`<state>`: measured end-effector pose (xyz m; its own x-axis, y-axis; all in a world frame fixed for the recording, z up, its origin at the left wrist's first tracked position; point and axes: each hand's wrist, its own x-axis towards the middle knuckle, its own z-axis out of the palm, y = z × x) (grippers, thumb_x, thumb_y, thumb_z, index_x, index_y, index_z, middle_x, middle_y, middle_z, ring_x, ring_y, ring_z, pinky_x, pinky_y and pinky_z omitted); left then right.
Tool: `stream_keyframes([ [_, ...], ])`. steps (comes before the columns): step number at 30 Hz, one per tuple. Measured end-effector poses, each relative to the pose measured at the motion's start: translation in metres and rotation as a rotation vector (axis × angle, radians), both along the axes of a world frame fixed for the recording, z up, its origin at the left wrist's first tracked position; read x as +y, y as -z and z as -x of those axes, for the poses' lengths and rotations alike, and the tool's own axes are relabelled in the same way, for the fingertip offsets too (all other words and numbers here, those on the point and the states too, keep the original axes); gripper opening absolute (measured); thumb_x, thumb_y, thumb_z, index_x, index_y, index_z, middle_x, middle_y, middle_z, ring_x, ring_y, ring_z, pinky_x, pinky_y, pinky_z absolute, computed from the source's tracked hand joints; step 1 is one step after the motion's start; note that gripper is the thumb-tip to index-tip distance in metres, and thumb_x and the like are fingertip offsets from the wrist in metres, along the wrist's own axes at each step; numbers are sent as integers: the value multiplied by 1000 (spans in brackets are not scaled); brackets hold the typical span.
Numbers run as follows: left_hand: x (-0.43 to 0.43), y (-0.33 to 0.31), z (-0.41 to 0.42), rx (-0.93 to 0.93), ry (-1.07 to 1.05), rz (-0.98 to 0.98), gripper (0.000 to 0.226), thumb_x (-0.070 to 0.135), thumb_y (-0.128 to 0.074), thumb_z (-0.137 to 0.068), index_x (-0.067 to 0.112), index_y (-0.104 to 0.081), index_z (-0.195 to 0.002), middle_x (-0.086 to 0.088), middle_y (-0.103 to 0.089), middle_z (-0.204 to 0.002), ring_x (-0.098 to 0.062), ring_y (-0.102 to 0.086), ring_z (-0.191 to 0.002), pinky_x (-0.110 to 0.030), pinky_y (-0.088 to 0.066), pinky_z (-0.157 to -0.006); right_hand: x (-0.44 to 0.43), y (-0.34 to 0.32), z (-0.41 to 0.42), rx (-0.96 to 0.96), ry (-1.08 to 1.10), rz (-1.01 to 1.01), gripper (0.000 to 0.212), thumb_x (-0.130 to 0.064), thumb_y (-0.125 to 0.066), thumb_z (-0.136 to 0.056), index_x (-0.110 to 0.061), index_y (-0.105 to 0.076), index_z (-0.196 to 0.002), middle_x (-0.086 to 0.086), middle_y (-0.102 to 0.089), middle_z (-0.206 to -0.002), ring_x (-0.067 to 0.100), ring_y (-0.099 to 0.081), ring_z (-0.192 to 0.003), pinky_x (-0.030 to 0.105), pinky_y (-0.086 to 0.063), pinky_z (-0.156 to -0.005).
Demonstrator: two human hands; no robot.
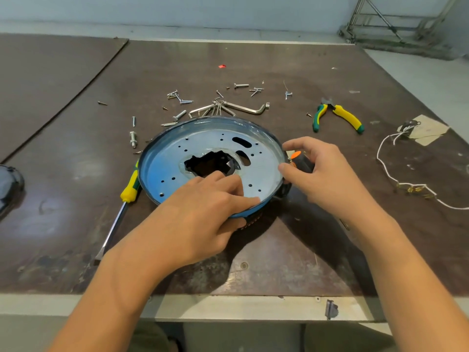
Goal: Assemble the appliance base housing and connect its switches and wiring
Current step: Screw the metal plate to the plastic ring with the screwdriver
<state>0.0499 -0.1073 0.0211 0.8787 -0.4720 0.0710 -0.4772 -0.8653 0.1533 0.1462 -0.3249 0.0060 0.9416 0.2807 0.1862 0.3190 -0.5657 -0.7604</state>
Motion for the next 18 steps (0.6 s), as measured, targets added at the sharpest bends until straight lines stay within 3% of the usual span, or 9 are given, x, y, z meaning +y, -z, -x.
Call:
stream_keyframes([
  [4,5,-3,2,-8,8,9,43,30,-63,-90,37,-59,-133,12,-50,-101,-12,-44,-91,-35,-48,-74,-2,0,1,71,-5,5,36,-28,-73,-86,-27,-64,-121,-14,-63,-78,-8,-56,-57,6,-36,-43],
  [10,-3,-3,6,-93,47,-69,33,30,-58,-89,34,-61,-121,9,-49,-105,-17,-45,-94,-38,-46,-76,-5,-5,2,90,-18,66,33,-24,-73,-85,-32,-67,-116,-18,-55,-77,-10,-53,-58,8,-33,-50],
  [15,-6,-2,6,-32,18,42,42,27,-65,-88,37,-62,-129,10,-53,-116,-14,-52,-100,-39,-53,-80,-4,-6,4,101,-37,77,23,-20,-68,-80,-30,-73,-100,-13,-54,-68,-7,-51,-54,6,-36,-48],
  [18,-5,0,4,19,-16,85,50,29,-64,-92,41,-52,-139,15,-51,-124,-8,-51,-110,-35,-52,-88,-1,-5,3,116,-37,94,20,-21,-66,-84,-29,-74,-100,-13,-54,-66,-8,-51,-54,7,-36,-47],
])
